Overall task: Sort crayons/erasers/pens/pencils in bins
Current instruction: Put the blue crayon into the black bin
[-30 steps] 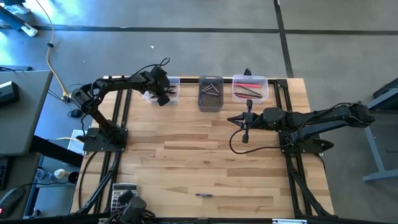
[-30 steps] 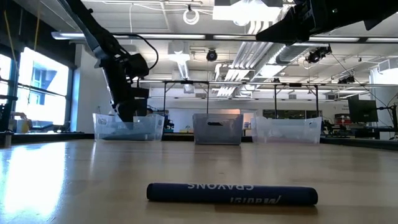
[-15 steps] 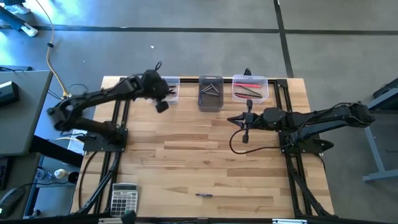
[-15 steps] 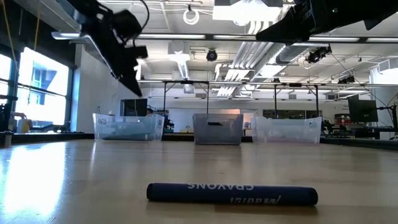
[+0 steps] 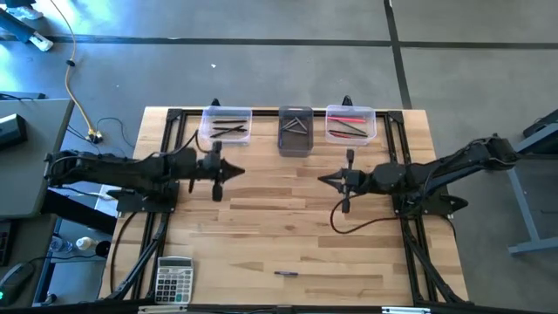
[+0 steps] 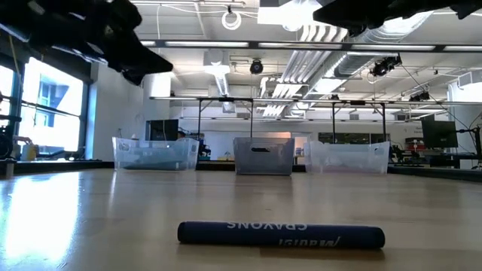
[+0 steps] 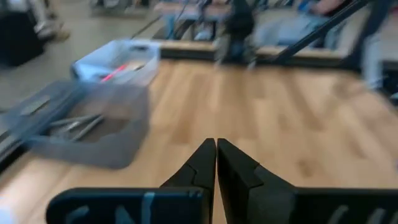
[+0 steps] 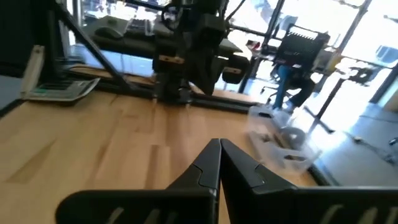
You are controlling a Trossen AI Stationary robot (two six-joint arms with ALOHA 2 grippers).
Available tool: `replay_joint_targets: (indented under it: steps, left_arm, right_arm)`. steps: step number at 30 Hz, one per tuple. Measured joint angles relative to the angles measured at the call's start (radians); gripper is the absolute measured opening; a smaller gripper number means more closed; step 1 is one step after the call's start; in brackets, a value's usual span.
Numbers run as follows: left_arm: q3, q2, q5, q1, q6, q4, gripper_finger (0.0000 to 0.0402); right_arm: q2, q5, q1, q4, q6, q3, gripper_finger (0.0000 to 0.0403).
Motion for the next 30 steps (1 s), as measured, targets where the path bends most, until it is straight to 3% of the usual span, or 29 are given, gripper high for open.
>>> replay_joint_targets:
  steps: [7, 13, 20, 25, 30]
  left_arm:
    - [-0.165, -0.028, -0.098, -0.182, -0.051, 0.269, 0.0007]
    - [-0.191, -0.028, -0.212, -0.281, -0.049, 0.319, 0.0007]
    - [-0.191, -0.028, -0.262, -0.335, -0.024, 0.351, 0.0007]
    - [-0.191, -0.028, -0.269, -0.346, -0.014, 0.362, 0.0007]
    - [-0.191, -0.028, -0.269, -0.346, -0.013, 0.363, 0.0007]
  right_arm:
    - [0.157, 0.029, 0.128, -0.037, 0.096, 0.075, 0.0000]
    - [0.349, 0.029, 0.233, -0.055, 0.230, 0.158, 0.0000]
    - [0.568, 0.022, 0.335, -0.143, 0.450, 0.256, 0.0004]
    - [0.710, 0.021, 0.392, -0.164, 0.566, 0.327, 0.0030]
    - [0.842, 0.018, 0.437, -0.185, 0.621, 0.422, 0.0081]
